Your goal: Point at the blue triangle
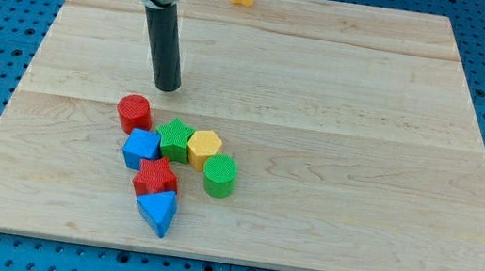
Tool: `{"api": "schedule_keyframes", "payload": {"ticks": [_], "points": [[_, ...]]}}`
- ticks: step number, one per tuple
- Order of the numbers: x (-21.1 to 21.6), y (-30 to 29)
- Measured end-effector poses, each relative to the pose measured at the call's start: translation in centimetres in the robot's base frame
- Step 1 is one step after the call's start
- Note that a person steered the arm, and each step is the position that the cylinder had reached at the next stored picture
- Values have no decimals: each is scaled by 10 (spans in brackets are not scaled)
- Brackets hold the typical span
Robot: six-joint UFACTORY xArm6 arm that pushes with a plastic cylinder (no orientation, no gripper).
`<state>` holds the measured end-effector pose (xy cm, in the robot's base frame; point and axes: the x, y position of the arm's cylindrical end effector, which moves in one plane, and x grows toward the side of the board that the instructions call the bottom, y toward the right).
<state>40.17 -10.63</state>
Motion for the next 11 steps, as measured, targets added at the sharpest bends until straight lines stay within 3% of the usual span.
{"api": "schedule_keyframes", "payload": {"ticks": [4, 5, 6, 7, 8, 9, 11], "points": [[-16, 15], [-13, 77], [41, 156], [135, 228], [215, 233], [217, 227], [217, 80]]}}
